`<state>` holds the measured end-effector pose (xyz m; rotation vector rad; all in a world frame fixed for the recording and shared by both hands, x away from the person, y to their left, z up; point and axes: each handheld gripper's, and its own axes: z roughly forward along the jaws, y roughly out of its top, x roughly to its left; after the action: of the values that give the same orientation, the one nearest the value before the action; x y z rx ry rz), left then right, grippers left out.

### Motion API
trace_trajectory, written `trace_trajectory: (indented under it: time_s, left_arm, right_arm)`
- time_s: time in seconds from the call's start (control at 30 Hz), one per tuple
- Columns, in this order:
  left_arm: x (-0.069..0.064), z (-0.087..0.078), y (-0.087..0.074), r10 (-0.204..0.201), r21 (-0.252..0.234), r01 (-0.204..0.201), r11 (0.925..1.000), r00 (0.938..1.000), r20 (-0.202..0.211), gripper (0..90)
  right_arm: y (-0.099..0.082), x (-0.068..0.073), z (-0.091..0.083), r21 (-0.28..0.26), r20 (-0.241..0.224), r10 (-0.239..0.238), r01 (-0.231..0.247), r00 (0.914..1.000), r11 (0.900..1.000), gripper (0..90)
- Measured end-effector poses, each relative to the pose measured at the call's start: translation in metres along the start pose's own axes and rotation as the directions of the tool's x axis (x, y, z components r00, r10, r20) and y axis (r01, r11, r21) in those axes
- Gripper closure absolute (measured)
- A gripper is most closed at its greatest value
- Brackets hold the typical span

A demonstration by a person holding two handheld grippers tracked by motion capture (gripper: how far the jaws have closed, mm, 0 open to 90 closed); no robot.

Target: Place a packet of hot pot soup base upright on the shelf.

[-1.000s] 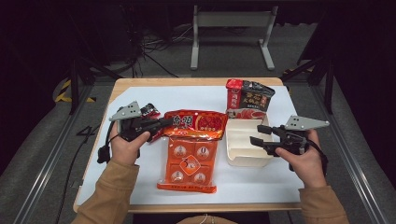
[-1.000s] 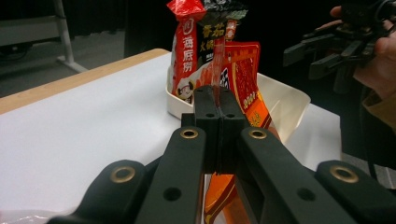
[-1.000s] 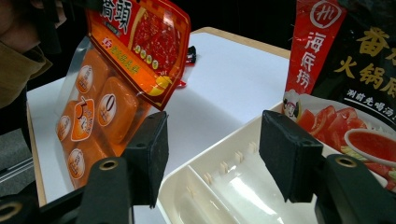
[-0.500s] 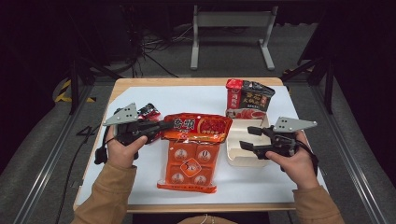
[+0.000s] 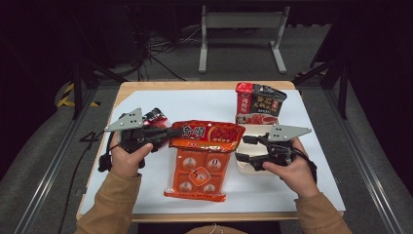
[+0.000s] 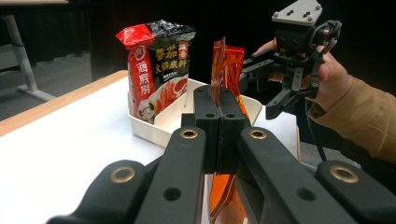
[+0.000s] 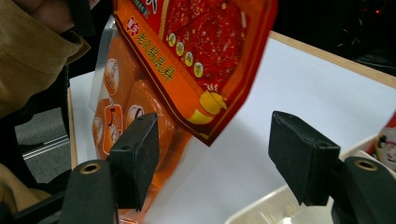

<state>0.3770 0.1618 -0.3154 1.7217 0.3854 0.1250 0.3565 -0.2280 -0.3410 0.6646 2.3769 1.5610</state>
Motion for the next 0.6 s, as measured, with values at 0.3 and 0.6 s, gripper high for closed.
trace_trajectory:
  time_s: [0.3, 0.6]
  left_arm:
    - [-0.002, -0.003, -0.001, 0.002, -0.006, -0.002, 1.0000, 0.9999, 0.015, 90.0]
    - [-0.002, -0.005, -0.002, 0.003, -0.006, -0.002, 1.0000, 0.9998, 0.021, 90.0]
  right_arm:
    - [0.007, 0.001, 0.014, -0.041, -0.039, -0.006, 0.004, 0.9992, 0.9992, 36.1]
    - [0.015, 0.001, 0.033, -0.049, -0.091, -0.003, -0.001, 0.9958, 0.9988, 44.4]
